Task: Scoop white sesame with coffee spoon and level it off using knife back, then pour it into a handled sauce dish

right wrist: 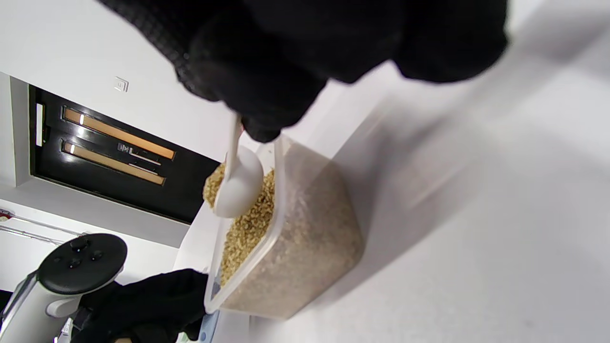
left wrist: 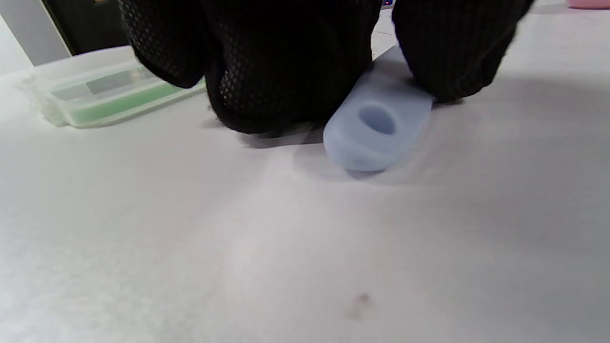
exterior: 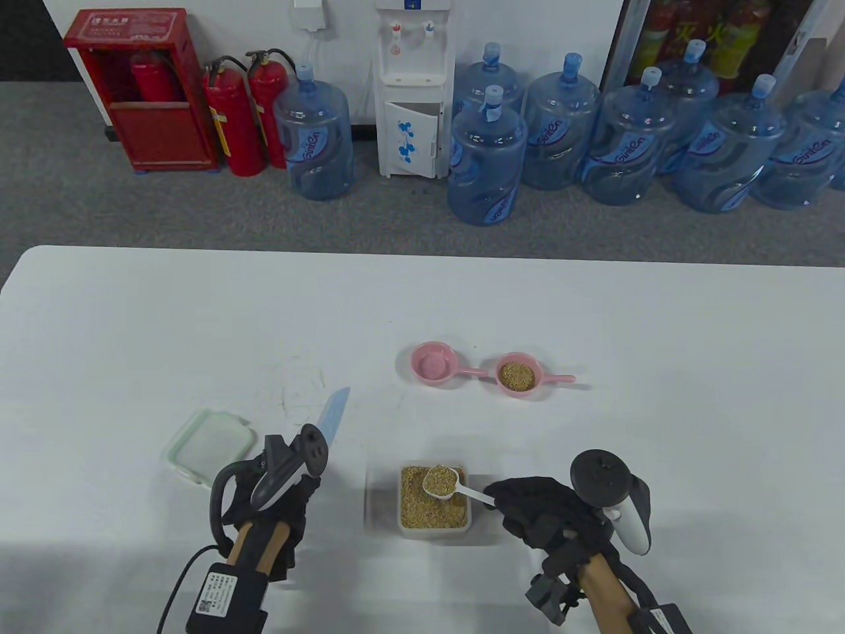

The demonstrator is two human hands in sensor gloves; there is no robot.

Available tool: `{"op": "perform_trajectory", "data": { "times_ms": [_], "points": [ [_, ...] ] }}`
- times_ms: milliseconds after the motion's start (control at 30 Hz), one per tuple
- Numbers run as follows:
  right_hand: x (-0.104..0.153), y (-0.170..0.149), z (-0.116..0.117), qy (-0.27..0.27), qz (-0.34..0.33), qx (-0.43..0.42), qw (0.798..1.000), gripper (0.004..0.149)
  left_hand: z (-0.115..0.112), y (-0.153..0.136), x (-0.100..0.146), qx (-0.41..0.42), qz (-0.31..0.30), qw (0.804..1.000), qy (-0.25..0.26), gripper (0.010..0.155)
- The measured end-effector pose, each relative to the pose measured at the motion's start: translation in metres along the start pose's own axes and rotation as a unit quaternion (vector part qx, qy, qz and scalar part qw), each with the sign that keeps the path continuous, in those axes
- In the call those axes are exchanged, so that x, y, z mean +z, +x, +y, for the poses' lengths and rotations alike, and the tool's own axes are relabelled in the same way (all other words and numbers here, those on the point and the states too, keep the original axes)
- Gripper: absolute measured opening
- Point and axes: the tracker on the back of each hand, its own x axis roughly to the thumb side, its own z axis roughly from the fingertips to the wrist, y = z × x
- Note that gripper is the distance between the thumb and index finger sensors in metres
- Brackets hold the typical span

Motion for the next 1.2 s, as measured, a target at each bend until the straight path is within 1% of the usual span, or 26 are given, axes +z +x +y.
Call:
{"op": "perform_trajectory", "data": {
  "times_ms": [200,300,400,467,567,667,700,767,833,967,1067,1200],
  "points": [
    [0.000,0.000,0.001,0.000,0.001,0.003,1.000,0.042,0.000,-0.001,0.000,0.034,-0.016,0.999,-0.012,0.051],
    [0.000,0.000,0.001,0.001,0.000,0.002,1.000,0.042,0.001,0.000,0.001,0.030,-0.025,0.999,-0.004,0.050],
    [0.000,0.000,0.001,0.001,-0.001,0.003,1.000,0.042,0.006,-0.001,0.005,0.070,-0.042,0.997,0.003,0.049],
    [0.000,0.001,0.001,0.000,-0.002,0.002,1.000,0.042,0.017,-0.001,0.014,0.118,-0.072,0.990,0.022,0.048],
    [0.000,0.001,0.000,-0.001,-0.003,0.001,1.000,0.042,0.030,0.003,0.029,0.165,-0.128,0.977,0.044,0.047],
    [0.000,0.001,0.000,-0.003,-0.004,0.001,1.000,0.042,0.039,0.013,0.050,0.222,-0.196,0.954,0.042,0.047],
    [0.000,0.001,0.000,-0.003,-0.004,0.001,1.000,0.042,0.041,0.018,0.057,0.228,-0.220,0.948,0.030,0.047],
    [0.000,0.001,0.000,-0.004,-0.005,0.001,1.000,0.042,0.040,0.029,0.069,0.226,-0.262,0.938,0.003,0.046],
    [0.000,0.001,0.000,-0.004,-0.005,0.001,1.000,0.042,0.037,0.043,0.080,0.219,-0.296,0.930,-0.015,0.046],
    [0.001,0.001,-0.001,-0.004,-0.005,0.003,1.000,0.042,0.032,0.065,0.096,0.197,-0.341,0.918,-0.039,0.046],
    [0.001,0.001,-0.001,-0.002,-0.006,0.005,1.000,0.042,0.026,0.074,0.101,0.176,-0.351,0.918,-0.059,0.046],
    [0.001,0.002,-0.001,0.002,-0.007,0.016,1.000,0.042,0.021,0.077,0.099,0.162,-0.340,0.924,-0.069,0.046]
  ]
}}
